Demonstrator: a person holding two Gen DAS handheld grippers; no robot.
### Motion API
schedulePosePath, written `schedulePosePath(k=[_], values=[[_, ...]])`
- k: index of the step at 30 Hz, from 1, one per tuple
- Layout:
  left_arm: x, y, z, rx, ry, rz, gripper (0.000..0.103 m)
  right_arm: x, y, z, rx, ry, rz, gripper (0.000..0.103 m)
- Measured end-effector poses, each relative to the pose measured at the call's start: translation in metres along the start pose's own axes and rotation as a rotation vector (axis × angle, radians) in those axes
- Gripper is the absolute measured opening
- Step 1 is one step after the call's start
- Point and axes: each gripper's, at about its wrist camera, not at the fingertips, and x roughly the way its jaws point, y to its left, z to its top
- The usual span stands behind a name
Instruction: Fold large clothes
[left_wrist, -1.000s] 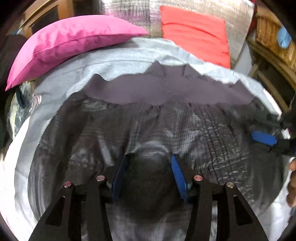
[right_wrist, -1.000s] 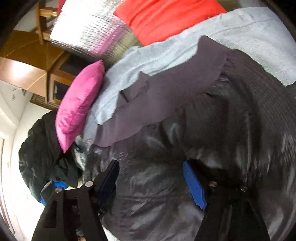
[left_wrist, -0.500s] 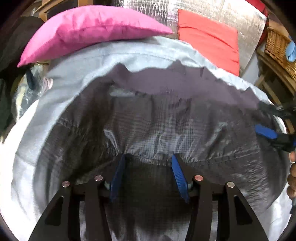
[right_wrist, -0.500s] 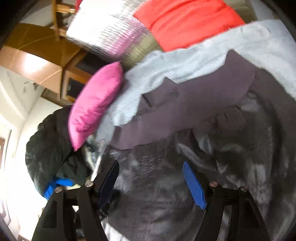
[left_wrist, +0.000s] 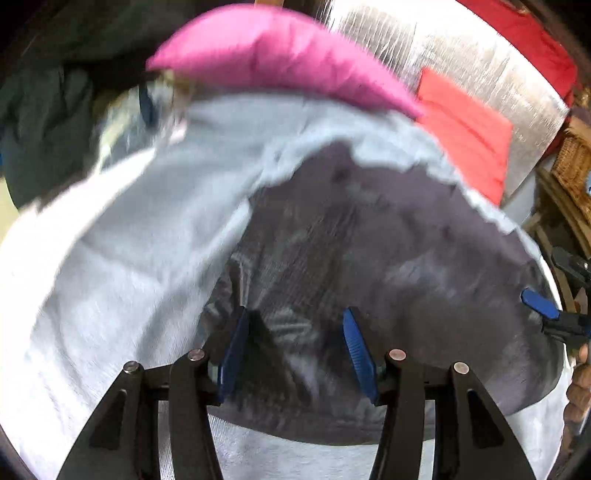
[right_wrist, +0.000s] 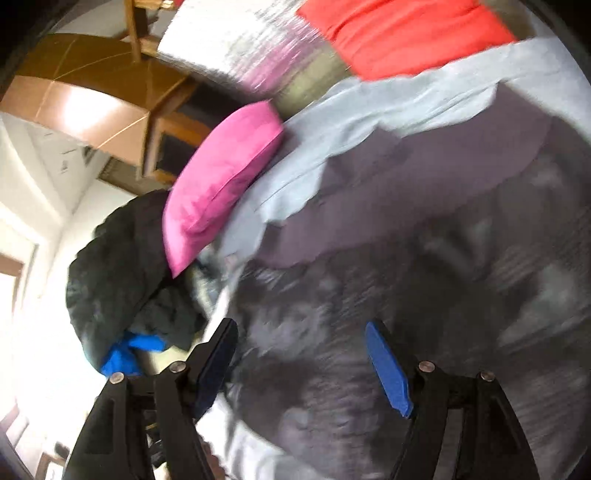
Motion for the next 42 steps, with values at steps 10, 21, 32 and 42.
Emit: schedulePosePath(k=[10,21,32,42], values=[[-0.037,0.014,-0.002,-0.024,-0.078,-0.028,0.057,-0.016,0.012,-0.029,-0.032,-0.018,-0.06,0.076],[-0.043,-0.01,-0.011,0.042,-0.074,0.01,0.06,-0.08,-0.061,-0.056,0.144,-0.148,-0.001,0.076],[-0.019,-0.072,-0.044,0.226,-0.054,0.094,0.063,-0.136,-0.123,-0.08,0.287,-0.272,0.064,0.076],[-0.013,-0.051,-0.036,0.107,-0.001,-0.031,0.066,-0.151,-0.146,-0.068,0.298,-0.331,0.001,0.071]])
